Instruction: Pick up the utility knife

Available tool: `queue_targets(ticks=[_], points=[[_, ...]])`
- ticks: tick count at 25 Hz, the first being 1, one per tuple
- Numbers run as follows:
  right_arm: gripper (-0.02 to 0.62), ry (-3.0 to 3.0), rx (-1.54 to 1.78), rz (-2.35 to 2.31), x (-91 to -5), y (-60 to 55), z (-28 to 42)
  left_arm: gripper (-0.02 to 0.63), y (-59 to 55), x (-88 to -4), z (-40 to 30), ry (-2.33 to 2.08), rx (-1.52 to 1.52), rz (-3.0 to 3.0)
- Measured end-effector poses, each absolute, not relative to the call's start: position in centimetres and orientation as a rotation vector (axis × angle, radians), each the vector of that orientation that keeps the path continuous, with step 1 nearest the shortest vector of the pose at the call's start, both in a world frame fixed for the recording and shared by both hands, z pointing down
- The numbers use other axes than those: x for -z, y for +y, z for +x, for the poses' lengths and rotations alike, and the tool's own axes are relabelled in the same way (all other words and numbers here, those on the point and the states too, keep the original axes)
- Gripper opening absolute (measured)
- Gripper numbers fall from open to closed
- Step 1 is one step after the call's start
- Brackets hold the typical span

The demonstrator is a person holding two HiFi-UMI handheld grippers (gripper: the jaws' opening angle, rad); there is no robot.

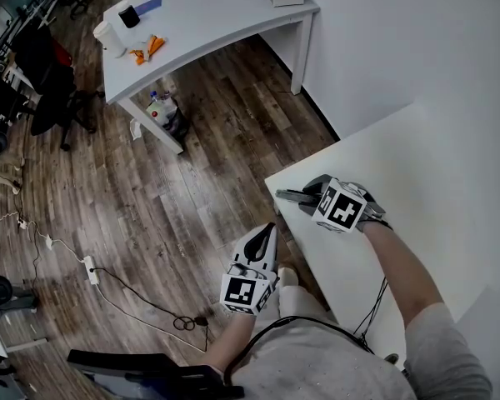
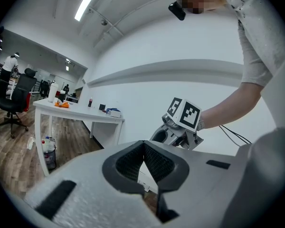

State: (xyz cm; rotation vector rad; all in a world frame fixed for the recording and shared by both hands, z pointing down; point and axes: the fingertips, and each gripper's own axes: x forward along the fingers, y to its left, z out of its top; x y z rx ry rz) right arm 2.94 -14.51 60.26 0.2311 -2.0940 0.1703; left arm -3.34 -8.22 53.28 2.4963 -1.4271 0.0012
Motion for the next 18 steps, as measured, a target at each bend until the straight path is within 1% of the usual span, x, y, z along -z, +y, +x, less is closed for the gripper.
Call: queue_targets(ticks=[18], points=[[0.132, -2.197, -0.371, 0.452, -59.2, -14.3, 5.1, 0.006, -8.8, -52.7, -3.1, -1.432, 0.012, 2.505]])
